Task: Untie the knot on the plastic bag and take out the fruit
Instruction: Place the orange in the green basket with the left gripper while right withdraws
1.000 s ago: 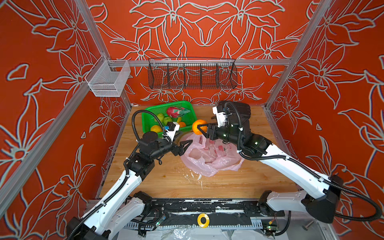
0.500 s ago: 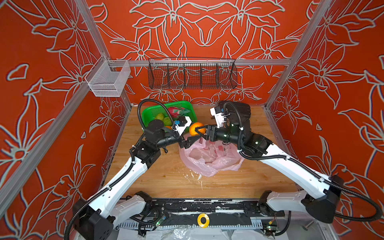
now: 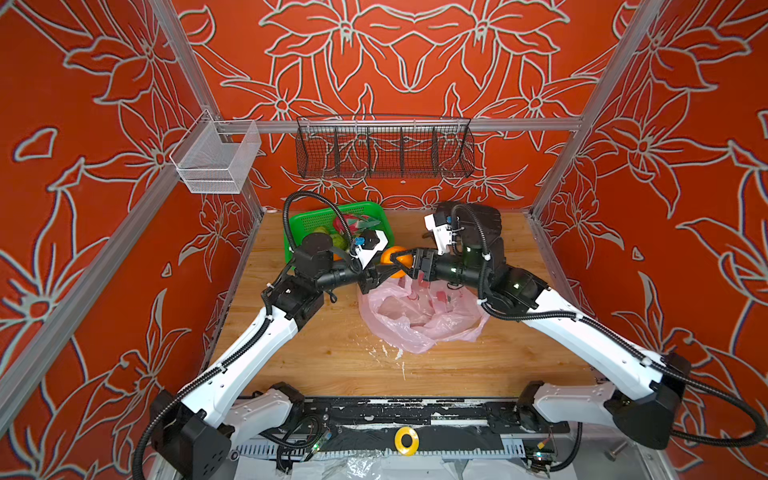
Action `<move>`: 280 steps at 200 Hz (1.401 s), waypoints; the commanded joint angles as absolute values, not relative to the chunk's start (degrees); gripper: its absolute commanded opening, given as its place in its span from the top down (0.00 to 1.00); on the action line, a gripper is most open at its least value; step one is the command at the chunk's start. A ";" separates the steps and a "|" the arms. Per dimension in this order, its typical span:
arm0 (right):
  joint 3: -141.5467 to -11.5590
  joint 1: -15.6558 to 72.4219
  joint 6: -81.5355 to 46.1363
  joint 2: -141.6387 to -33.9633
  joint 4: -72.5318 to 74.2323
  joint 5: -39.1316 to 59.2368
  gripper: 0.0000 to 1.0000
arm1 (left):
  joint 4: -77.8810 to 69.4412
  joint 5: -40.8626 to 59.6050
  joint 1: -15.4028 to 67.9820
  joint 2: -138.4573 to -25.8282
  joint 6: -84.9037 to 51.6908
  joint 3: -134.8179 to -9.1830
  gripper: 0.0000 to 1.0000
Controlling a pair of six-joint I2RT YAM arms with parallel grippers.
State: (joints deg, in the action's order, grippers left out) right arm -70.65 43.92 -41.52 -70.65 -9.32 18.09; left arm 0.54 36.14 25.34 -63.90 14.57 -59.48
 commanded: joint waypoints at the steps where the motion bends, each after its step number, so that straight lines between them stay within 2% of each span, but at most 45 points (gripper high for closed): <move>1: -68.19 43.93 -40.52 -65.22 -7.50 11.16 0.10 | 3.16 25.86 25.41 -65.94 9.82 -62.83 0.63; 21: -65.19 43.67 -39.85 -61.08 -7.27 5.23 0.07 | 5.30 17.44 24.31 -68.02 6.35 -65.22 0.63; 47: -62.45 43.29 -38.68 -57.37 -7.23 1.07 0.04 | 6.82 12.43 19.02 -71.42 -1.22 -67.60 0.66; 82: -61.44 43.33 -37.65 -56.38 -8.50 0.46 0.04 | 14.00 6.54 11.10 -80.46 -9.43 -73.96 0.70; 124: -61.08 43.21 -37.44 -57.10 -9.13 1.20 0.04 | 24.48 2.26 6.66 -95.58 -14.53 -86.17 0.74; 137: -60.91 43.23 -37.24 -57.08 -9.29 1.18 0.03 | 26.77 3.21 5.95 -100.07 -16.17 -89.88 0.75; 164: -60.47 43.16 -36.96 -57.17 -9.40 0.60 0.03 | 29.44 14.77 5.76 -109.02 -20.72 -97.38 0.75; 180: -60.56 43.16 -37.08 -57.30 -9.38 0.78 0.03 | 29.95 17.58 6.44 -112.93 -23.01 -100.17 0.75; 206: -60.49 43.11 -36.83 -57.24 -9.79 0.72 0.03 | 29.02 18.21 8.87 -117.20 -22.62 -102.64 0.73; 235: -60.13 43.15 -36.99 -57.30 -9.84 0.74 0.03 | 30.81 14.63 11.43 -122.22 -20.31 -107.04 0.67; 280: -60.03 43.06 -37.27 -57.31 -9.96 0.92 0.03 | 35.72 12.93 12.35 -131.42 -17.91 -116.47 0.64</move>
State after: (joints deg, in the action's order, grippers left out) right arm -60.58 43.35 -37.47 -57.36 -9.93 1.69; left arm 31.11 14.33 12.78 -127.09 -19.88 -111.74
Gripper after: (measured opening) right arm 0.971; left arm 0.440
